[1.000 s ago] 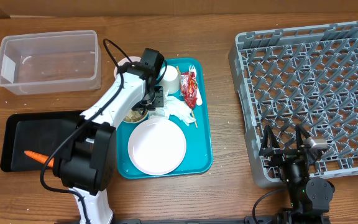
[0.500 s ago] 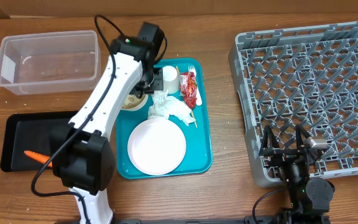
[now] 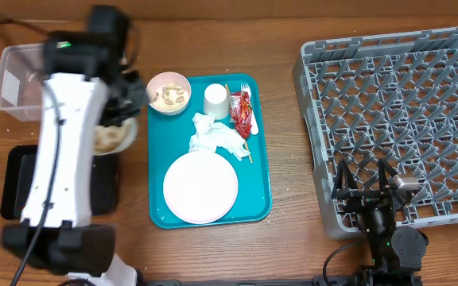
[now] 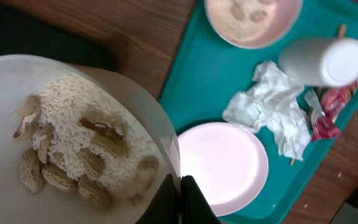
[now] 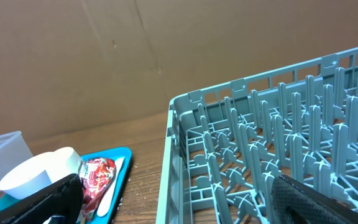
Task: Sort waste into correct bins and load items into the dishwasher rack
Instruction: 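Lift the white bowl and move it over the black tray, then tilt the white bowl to pour rice and shells onto the black tray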
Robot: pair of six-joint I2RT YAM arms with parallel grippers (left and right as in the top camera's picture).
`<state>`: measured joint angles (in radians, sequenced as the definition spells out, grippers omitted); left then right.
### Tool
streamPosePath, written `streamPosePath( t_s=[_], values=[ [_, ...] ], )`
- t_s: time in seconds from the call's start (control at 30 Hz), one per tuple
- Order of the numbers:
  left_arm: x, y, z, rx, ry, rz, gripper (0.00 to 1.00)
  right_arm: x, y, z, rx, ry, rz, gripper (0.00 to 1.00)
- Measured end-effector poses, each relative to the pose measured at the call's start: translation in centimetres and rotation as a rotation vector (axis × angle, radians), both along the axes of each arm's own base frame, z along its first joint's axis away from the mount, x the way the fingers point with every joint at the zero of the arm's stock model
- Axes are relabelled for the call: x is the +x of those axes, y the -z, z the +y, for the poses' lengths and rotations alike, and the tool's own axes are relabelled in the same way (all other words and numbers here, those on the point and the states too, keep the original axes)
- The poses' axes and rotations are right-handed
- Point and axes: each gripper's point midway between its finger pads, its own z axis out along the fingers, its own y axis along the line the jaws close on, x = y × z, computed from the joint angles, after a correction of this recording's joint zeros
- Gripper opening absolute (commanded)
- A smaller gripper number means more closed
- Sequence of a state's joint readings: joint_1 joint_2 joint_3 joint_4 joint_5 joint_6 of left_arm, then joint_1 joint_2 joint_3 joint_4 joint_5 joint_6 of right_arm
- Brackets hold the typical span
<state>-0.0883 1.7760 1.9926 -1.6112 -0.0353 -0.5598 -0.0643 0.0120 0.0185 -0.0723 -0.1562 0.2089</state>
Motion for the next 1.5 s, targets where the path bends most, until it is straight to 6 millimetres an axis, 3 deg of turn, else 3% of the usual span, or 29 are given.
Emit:
streamPosePath(
  t_s=[0.1,0.27,0.4,0.63,0.83,0.93,1.3,1.5],
  values=[
    [-0.6,-0.7,3.5,-0.016,-0.100,-0.011,0.04,0.0,0.0,0.0,0.000,-0.001,0.000,1.00],
    [-0.4,-0.3,5.0,-0.135,-0.099,-0.017,0.04,0.0,0.0,0.0,0.000,-0.001,0.000,1.00],
    [-0.3,1.3,6.1,-0.254,-0.112,-0.014,0.04,0.0,0.0,0.0,0.000,-0.001,0.000,1.00],
    [-1.7,4.6,11.3,-0.421,-0.233,-0.033,0.04,0.0,0.0,0.0,0.000,-0.001,0.000,1.00],
    [-2.4,7.4,14.0,-0.641,-0.271,-0.169,0.04,0.0,0.0,0.0,0.000,0.000,0.000,1.00],
    [-3.5,9.0,15.2,-0.724,-0.321,-0.222,0.04,0.0,0.0,0.0,0.000,-0.001,0.000,1.00],
    [-4.9,11.4,17.7,-0.919,-0.428,-0.483,0.04,0.0,0.0,0.0,0.000,-0.001,0.000,1.00],
    [-4.6,10.8,18.6,-0.941,-0.426,-0.567,0.04,0.0,0.0,0.0,0.000,-0.001,0.000,1.00]
  ],
)
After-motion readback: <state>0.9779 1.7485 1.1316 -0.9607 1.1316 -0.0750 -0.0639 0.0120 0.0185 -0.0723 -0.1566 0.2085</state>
